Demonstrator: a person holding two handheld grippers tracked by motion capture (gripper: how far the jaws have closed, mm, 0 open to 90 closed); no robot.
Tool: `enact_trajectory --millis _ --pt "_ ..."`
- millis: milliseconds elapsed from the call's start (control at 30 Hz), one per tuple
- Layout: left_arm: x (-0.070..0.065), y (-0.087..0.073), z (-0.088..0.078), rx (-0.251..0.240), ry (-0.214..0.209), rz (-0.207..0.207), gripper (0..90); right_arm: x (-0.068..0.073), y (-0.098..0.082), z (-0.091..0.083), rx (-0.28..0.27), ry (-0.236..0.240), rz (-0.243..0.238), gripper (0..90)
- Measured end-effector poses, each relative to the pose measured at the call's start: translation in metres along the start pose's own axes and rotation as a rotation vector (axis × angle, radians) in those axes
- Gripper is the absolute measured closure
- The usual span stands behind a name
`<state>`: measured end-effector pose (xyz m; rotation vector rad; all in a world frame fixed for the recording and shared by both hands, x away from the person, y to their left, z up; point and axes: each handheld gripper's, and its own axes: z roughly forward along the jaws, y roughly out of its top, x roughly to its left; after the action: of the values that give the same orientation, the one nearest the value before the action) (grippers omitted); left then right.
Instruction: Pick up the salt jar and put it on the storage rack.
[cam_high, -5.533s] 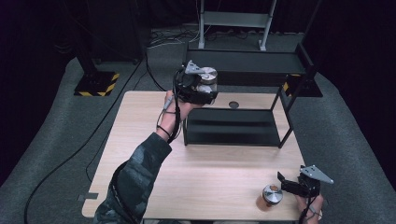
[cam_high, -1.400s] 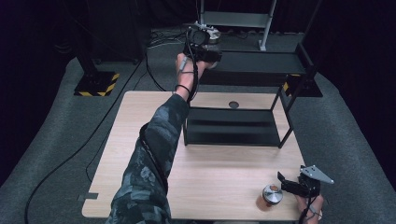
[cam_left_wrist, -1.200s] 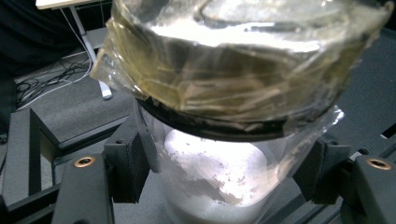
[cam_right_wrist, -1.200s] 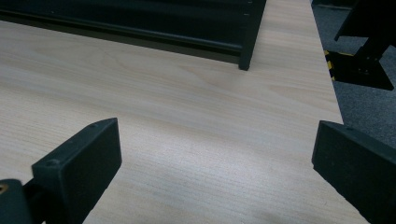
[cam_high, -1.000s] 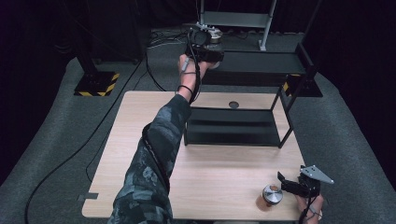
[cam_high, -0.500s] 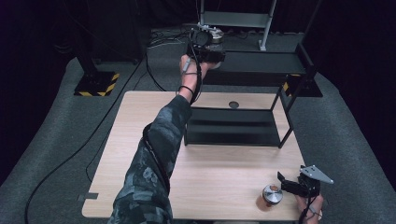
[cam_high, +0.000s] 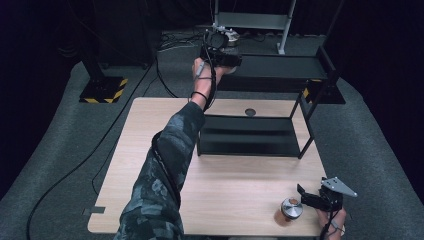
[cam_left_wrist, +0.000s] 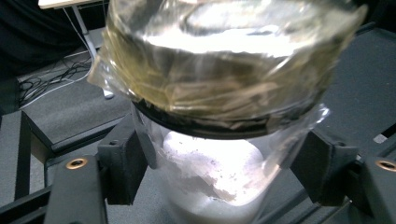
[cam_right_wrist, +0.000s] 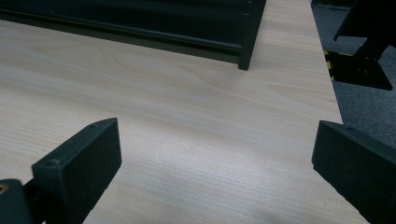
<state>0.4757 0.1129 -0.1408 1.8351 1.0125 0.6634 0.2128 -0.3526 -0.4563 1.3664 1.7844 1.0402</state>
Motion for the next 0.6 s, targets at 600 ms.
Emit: enact_trajectory --millis 600 --pt "-0.009 -0.004 -0.043 0.045 0.030 0.100 0.2 0.001 0.001 0.001 0.005 -0.005 -0.004 0.2"
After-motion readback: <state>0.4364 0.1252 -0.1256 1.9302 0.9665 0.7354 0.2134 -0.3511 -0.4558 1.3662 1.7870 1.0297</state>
